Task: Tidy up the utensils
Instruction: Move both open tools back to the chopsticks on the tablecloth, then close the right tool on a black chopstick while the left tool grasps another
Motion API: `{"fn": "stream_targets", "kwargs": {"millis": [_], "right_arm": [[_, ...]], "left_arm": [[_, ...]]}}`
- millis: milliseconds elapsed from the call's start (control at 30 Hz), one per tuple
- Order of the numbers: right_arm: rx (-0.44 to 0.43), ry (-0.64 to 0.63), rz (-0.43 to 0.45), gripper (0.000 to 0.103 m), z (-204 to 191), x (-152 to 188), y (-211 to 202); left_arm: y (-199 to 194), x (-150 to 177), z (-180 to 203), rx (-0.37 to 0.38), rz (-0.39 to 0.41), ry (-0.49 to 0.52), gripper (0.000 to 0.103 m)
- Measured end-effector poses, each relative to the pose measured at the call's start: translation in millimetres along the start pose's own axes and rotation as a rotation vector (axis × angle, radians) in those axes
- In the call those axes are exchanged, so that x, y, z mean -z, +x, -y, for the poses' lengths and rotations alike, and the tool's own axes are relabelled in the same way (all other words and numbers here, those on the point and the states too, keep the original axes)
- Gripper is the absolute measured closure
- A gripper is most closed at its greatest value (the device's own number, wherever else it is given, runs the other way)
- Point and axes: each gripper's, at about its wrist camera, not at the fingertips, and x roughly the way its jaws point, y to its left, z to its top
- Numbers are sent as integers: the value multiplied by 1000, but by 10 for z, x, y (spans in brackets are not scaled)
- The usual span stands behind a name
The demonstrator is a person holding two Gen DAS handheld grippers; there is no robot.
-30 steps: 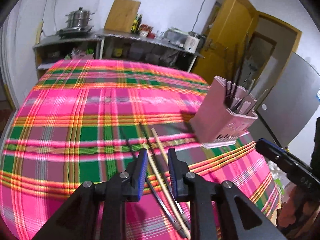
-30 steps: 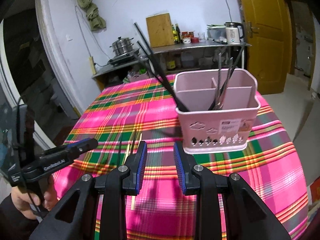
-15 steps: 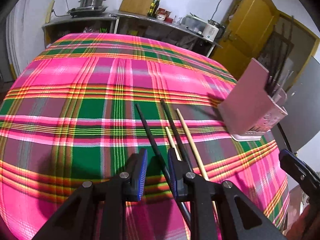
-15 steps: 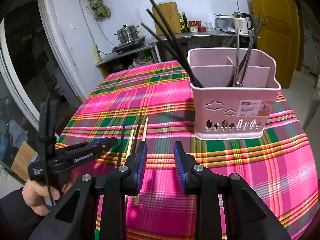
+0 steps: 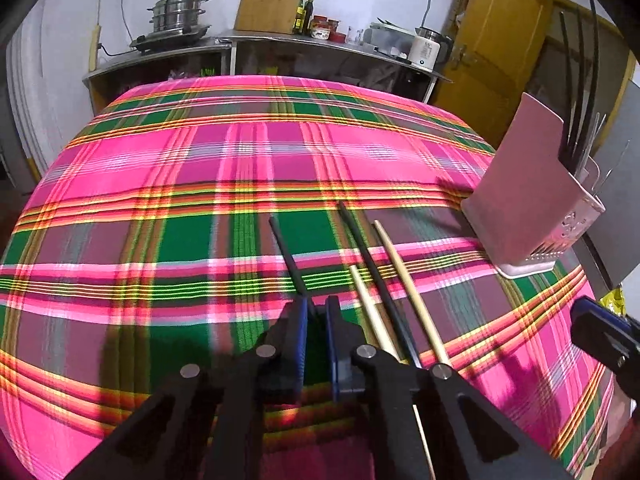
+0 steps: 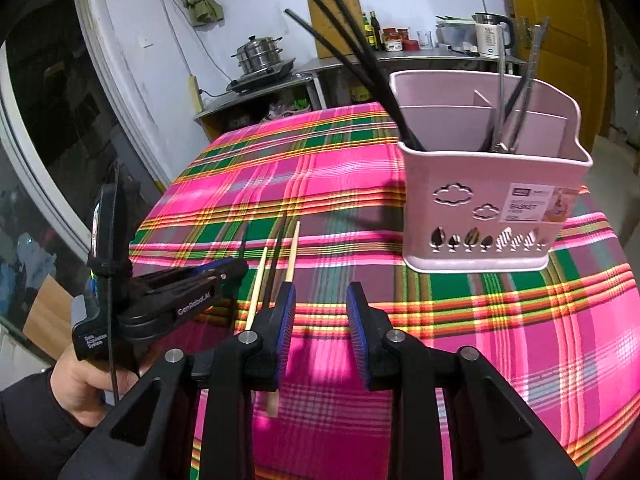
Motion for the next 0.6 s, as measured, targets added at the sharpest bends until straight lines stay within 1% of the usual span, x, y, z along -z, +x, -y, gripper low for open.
{"fn": "stream_targets", "kwargs": {"millis": [33,100,267,433,600], "right_arm": [[-4,-5,-2,80,-13,-10,21],[-9,-16,-9,87,-55,-31,79],[-29,-50,-36,90,-208,-108,334],[-42,-69,-81,91,-316,-176,660],[-43,-80,-115,91,-367,-197,896]], "left_arm": [[-10,2,-23,-3,0,0,95],[-47,11,-130,-6,-2,-11,96],[-140,50,-398,-32,5,-44,96],[-194,86,-586,-25,9,-73,95],[-210,104,-642,-4,11,-97,95]]}}
